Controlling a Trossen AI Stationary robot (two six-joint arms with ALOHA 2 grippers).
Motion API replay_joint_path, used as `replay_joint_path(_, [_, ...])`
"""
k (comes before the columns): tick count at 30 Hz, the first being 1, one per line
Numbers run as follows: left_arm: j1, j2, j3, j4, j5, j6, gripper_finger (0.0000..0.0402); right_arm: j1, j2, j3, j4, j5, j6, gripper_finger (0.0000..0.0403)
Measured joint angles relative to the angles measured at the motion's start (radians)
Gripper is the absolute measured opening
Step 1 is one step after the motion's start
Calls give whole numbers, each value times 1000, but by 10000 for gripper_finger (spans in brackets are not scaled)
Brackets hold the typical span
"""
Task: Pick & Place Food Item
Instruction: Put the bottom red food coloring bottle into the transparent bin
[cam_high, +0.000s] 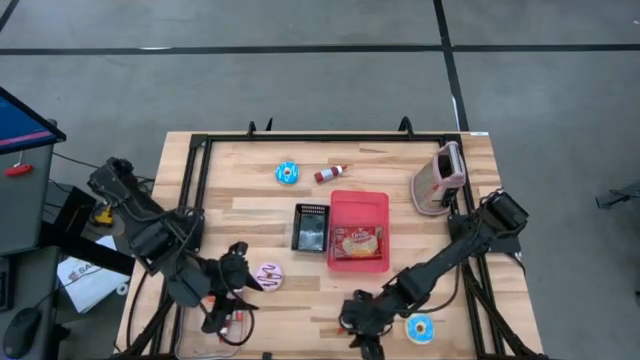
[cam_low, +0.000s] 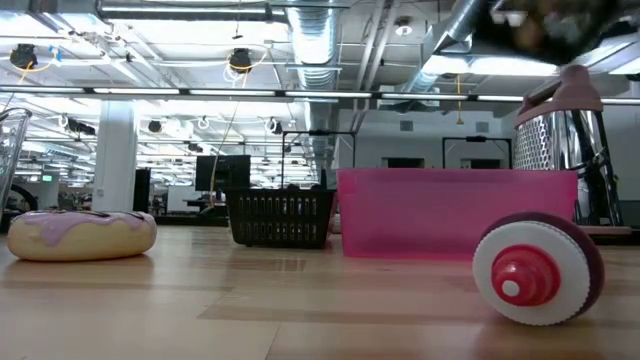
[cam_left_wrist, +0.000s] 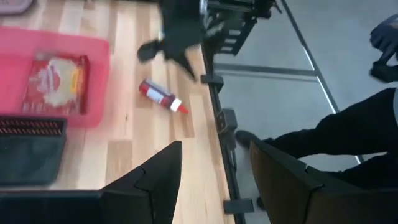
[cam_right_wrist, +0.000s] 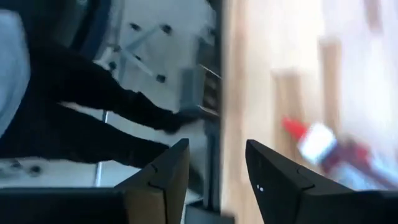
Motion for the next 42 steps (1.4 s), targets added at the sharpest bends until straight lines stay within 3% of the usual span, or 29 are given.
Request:
replay_joint_path(6, [-49, -4, -90, 23, -38, -123, 186, 21, 13, 46, -70, 27, -351, 156])
replay_joint_path(16, [-112, -4, -196, 179, -149, -248, 186, -49, 13, 45, -185, 49, -675, 240])
replay_joint_path(28, [-122, -4, -197, 207, -185, -304, 186, -103, 100, 39, -369, 41, -797, 246])
replay_joint_path(35, [-122, -4, -197, 245, -198, -304, 186, -92, 127, 31, -366, 80, -818, 243])
replay_joint_path(42, [-122, -4, -197, 269, -217, -304, 186, -94, 127, -21, -362, 89, -809, 214])
